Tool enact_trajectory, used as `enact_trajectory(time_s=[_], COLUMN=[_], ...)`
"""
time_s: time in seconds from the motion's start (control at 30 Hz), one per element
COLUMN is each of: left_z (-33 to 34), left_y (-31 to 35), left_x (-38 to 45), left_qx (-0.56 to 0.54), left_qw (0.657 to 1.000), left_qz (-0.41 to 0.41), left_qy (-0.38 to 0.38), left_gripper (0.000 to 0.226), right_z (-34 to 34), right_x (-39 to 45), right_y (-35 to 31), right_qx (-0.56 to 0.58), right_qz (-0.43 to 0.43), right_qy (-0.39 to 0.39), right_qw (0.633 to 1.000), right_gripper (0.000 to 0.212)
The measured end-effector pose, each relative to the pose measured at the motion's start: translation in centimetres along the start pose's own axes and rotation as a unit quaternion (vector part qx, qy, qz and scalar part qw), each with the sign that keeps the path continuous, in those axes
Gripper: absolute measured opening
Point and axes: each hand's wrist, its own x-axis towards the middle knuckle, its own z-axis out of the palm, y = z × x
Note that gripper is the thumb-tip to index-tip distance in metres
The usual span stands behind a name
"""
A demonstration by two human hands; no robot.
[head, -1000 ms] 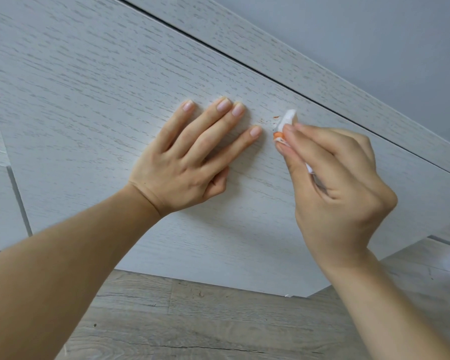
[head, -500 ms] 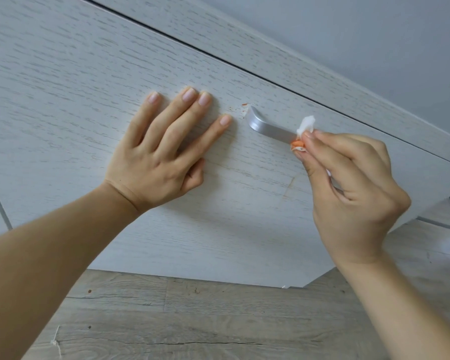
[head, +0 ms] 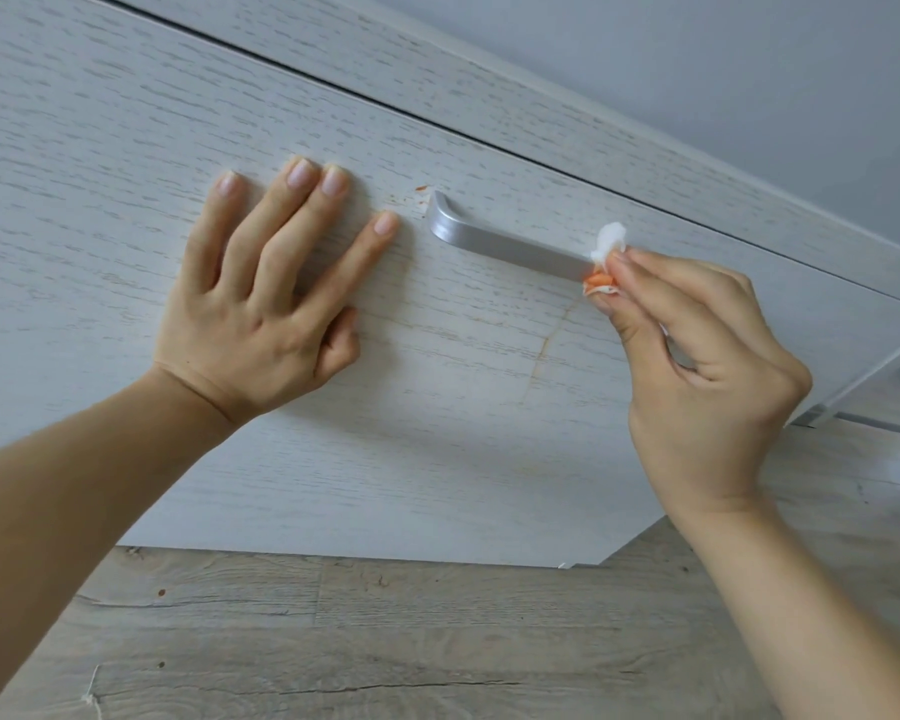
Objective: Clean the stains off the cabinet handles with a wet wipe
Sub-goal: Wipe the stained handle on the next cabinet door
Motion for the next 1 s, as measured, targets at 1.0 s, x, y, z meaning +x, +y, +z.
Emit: enact_trajectory(time_s=[1.0], left_z=[-3.4], left_y=[-1.3], left_x=[0.9], left_qx=[-0.109], left_qw=[0.99], left_qz=[0.003], left_qy=[-0.088], left_gripper=[0.056], right_z=[2.0], right_x=[1.1], right_y=[-7.3], right_qx=[-0.019], right_qz=[0.025], right_qy=[-0.029], right_qw=[0.999], right_gripper=[0.005])
